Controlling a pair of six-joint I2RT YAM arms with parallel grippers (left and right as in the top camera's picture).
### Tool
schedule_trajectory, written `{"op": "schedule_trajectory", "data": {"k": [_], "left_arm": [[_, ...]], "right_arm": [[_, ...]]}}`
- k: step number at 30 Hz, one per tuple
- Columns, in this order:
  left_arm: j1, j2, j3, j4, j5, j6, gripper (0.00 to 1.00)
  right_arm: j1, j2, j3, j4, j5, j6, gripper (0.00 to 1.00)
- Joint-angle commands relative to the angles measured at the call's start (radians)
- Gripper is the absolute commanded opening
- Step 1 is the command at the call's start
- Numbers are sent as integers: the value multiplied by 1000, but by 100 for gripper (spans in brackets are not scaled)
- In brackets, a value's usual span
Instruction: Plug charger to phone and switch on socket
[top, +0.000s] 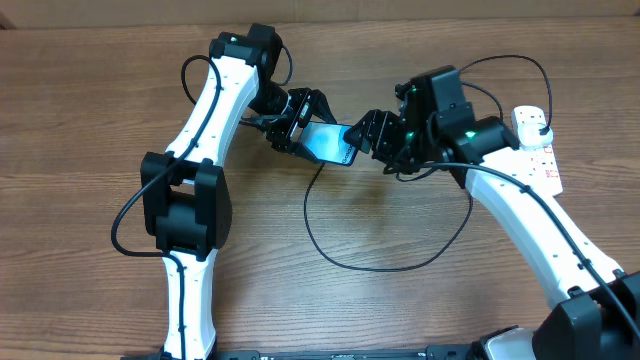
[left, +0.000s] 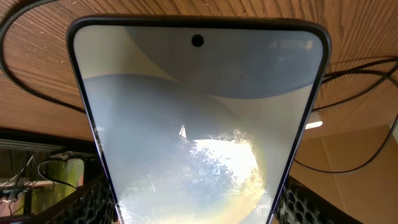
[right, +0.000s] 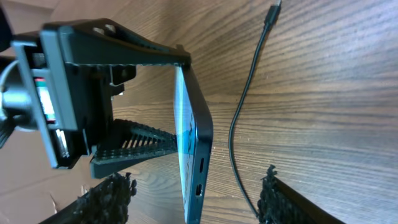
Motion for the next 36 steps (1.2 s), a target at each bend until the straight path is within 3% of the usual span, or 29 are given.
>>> {"op": "schedule_trajectory", "data": {"k": [1,8,16,36], "left_arm": [[-10,1,28,-1,14,-17,56],[-19,1,28,0,13,-18,56],[-27,1,28,0,14,-18,56],[-29,1,28,0,17,-18,58]], "right_arm": [[20,32,26,15,54,77,66],[35,83,26,37,41,83,65],[35,120,26,84,8,121,54],[61,121,26,128,17,158,40]]}}
